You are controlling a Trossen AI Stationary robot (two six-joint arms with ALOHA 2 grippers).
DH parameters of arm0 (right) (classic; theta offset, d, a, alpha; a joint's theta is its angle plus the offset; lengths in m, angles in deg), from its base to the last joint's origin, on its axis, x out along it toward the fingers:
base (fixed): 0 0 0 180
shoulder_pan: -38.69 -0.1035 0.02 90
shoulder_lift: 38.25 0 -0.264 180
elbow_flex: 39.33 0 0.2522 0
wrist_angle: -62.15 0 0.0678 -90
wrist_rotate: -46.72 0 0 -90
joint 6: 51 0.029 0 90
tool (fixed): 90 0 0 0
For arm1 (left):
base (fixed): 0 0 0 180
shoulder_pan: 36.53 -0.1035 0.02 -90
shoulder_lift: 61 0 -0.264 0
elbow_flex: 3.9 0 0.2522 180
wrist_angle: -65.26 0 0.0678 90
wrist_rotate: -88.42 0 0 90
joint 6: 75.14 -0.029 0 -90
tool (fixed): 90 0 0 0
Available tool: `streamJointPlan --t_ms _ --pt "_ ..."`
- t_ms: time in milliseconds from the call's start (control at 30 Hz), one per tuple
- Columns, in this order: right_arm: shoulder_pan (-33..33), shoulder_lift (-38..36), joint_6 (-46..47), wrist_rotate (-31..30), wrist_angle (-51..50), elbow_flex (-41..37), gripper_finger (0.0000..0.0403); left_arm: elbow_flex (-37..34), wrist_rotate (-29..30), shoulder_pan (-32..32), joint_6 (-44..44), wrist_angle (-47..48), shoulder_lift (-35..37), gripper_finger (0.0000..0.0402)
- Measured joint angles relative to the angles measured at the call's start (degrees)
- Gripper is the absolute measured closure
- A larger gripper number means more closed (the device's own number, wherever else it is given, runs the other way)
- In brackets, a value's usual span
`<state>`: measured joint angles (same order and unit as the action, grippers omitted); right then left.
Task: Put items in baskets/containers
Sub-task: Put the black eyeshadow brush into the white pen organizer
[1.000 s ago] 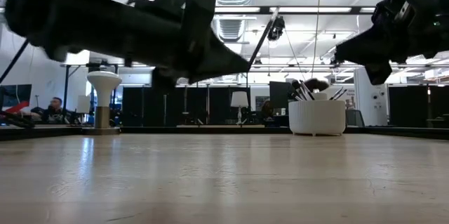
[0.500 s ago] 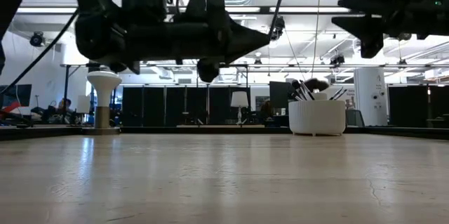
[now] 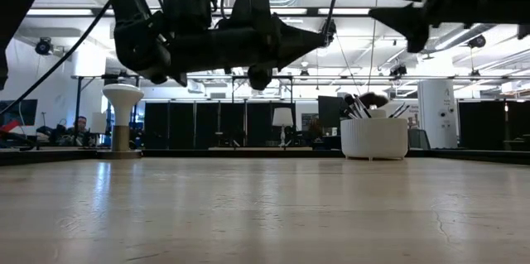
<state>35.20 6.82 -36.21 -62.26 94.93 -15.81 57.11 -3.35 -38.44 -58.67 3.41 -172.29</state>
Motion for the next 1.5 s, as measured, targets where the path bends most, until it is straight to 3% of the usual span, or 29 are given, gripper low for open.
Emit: streamJointPlan --t_ms 333,700,833,1133,1333,1500 --pt "4.41 11.35 1.29 5.87 0.05 8.85 0.0177 0.37 -2.64 -1.85 -0.39 0.21 0.0 0.0402" --pt "5.27 20.54 -0.27 6.19 0.16 14.9 0.0184 0.37 -4.97 -2.5 -0.76 0.49 0.0 0.0401" --pt "5.27 22.09 -0.48 6.21 0.45 15.65 0.0226 0.35 -4.92 -2.5 -1.02 0.76 0.0 0.0401" --pt "5.25 22.19 -3.15 7.93 0.35 16.09 0.0381 0.35 -4.49 -3.07 0.87 1.78 0.0 0.04" --pt "5.27 19.72 -5.93 7.59 -1.23 16.07 0.039 -0.13 -4.33 -4.4 4.03 2.46 0.07 0.0369" --pt "6.29 13.63 -10.83 1.96 -10.35 16.14 0.039 -2.77 -4.31 -5.76 4.53 2.39 0.9 0.0339"
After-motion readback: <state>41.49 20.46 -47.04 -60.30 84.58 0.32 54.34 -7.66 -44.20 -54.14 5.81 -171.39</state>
